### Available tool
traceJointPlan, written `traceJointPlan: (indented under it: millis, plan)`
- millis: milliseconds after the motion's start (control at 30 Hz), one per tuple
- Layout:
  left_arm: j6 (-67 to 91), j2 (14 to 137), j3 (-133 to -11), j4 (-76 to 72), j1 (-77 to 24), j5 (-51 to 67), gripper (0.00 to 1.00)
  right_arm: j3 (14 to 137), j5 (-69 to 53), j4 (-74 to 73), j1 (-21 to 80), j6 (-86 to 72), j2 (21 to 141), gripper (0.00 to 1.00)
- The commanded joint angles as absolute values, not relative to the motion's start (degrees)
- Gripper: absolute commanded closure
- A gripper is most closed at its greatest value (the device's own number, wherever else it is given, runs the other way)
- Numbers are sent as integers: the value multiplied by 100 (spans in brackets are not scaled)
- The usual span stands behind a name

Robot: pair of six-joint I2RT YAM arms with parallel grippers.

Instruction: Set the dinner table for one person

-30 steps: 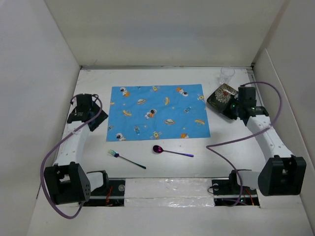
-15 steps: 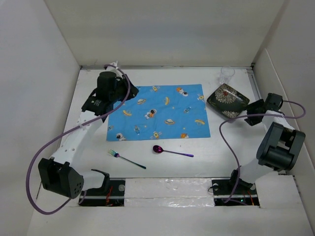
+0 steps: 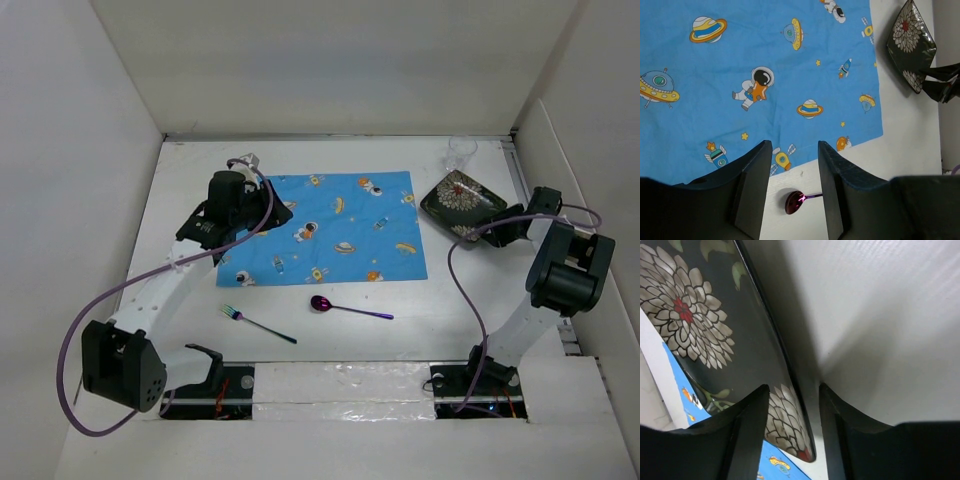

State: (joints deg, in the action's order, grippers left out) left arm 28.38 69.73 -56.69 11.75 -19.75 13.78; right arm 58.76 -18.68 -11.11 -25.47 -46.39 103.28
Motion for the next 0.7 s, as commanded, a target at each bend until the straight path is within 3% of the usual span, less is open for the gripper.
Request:
traceJointPlan:
  millis: [0,67,167,200,233,500,667]
  plan:
    - [2856,6706,-5704,835,-1951,1477,62,6073,-1977,-958,-2418,-4877,10538,55]
    - [2848,6706,-5756,861,-1951,1450,62,6099,-2039,-949,-2417,-4948,10626,60]
    - [2813,6724,-5836,931,-1951,1345,63,6065,-2022,-914,-2417,-5089,10609,81]
    - [2786,6724,-5862,984,-1951,1310,64,6056,-1995,-1036,-2417,-5011,10565,96]
    - [2777,6724,-5880,1002,-1951,1301,64,6064,-1847,-1142,-2417,-4975,10512,100]
    - [2777,6882,-6214,1186,-1951,1362,65,5353,-1178,-1519,-2417,-4467,8538,100]
    - [2672,7022,-6608,1283,-1951,1380,64,5431,-1520,-1863,-2076,-3973,7358,100]
